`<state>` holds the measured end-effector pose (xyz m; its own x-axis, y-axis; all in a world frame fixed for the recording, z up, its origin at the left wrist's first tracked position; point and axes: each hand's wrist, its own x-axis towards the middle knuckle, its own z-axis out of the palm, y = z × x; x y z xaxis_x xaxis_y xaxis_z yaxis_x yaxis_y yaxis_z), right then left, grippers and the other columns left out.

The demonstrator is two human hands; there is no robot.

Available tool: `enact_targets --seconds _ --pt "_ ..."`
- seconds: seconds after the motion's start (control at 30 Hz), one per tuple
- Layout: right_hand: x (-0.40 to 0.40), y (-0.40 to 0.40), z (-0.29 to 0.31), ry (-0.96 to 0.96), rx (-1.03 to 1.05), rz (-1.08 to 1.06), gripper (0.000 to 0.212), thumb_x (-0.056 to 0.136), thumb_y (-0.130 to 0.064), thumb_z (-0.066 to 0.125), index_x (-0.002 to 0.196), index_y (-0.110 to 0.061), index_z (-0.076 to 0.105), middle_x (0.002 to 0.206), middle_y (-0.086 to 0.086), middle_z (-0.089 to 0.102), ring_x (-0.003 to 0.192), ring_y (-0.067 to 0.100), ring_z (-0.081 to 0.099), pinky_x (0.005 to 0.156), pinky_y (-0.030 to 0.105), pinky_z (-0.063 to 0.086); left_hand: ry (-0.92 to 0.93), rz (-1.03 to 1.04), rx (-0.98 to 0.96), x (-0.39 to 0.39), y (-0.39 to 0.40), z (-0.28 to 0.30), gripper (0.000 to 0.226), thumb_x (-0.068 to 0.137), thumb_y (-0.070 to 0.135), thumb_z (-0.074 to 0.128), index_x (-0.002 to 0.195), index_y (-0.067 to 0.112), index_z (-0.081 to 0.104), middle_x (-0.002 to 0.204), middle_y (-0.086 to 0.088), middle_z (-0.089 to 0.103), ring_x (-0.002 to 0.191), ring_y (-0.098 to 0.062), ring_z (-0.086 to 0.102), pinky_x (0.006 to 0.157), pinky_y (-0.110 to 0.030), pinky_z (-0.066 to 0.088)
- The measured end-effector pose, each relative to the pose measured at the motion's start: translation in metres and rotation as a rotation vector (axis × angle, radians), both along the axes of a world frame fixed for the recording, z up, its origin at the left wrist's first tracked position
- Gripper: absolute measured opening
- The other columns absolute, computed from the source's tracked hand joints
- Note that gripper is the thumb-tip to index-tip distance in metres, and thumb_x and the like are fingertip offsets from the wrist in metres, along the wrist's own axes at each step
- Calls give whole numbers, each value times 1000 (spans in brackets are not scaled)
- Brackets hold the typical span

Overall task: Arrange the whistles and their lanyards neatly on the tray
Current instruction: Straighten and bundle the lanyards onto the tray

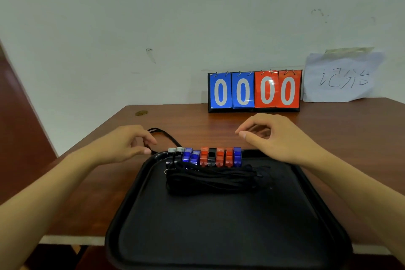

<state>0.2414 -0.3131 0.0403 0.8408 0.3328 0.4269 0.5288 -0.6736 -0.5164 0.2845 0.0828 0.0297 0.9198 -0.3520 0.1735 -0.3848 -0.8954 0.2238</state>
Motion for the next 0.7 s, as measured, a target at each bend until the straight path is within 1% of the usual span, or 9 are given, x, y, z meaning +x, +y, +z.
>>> enact_targets --seconds 0.1,0.13,0.2,0.3,0.37,0.47,0.53,0.6,0.7 --pt "14 5 0 17 -25 14 13 95 -40 62 104 -39 71 101 -26 68 99 -14 60 80 11 46 3 -18 22 14 1 -15 21 91 27 78 110 36 74 108 11 62 89 15 55 71 -6 39" --pt "18 7 1 21 -30 19 13 96 -41 62 104 -40 71 101 -27 68 100 -14 60 80 11 46 7 -23 20 19 1 -20 17 91 26 77 105 35 74 108 10 61 89 14 55 72 -6 38" --pt "26 9 3 34 -40 33 14 96 -42 61 104 -40 72 102 -27 69 100 -14 60 83 12 47 20 -21 19 26 -2 -26 11 94 25 74 91 36 71 107 8 58 87 4 57 75 -11 38" --pt "38 12 3 51 -61 49 15 97 -40 61 107 -40 71 105 -29 68 103 -14 60 88 15 48 -48 -31 -50 43 -10 -28 26 97 21 68 82 40 59 101 10 55 88 3 56 81 -23 42" --pt "44 13 3 56 -81 53 18 97 -41 60 113 -41 69 112 -28 67 106 -12 60 93 18 48 -126 -16 -162 51 -22 -18 23 99 19 65 84 37 60 94 8 62 84 0 59 75 -20 43" --pt "50 10 3 77 -92 52 30 96 -46 59 125 -43 60 128 -25 62 118 -6 56 100 23 46 -132 -25 -368 55 -53 5 12 102 25 61 92 28 66 86 5 76 71 -9 65 69 -24 52" --pt "50 7 2 97 -76 59 41 91 -58 56 131 -49 54 135 -28 56 126 -5 51 101 26 44 -53 -106 -546 50 -78 20 9 103 21 61 98 16 68 85 8 79 64 -3 63 62 -18 52" --pt "48 7 1 112 -46 92 51 85 -66 52 134 -52 50 138 -32 52 124 -7 50 94 23 44 48 -190 -706 42 -100 32 9 102 16 63 102 10 69 84 2 79 67 -9 64 59 -23 53" --pt "43 15 3 93 -3 139 59 86 -62 53 143 -50 42 139 -37 50 123 -15 48 89 17 46 205 -324 -890 30 -125 41 10 95 16 67 103 11 71 82 -1 77 70 -11 66 62 -21 54"
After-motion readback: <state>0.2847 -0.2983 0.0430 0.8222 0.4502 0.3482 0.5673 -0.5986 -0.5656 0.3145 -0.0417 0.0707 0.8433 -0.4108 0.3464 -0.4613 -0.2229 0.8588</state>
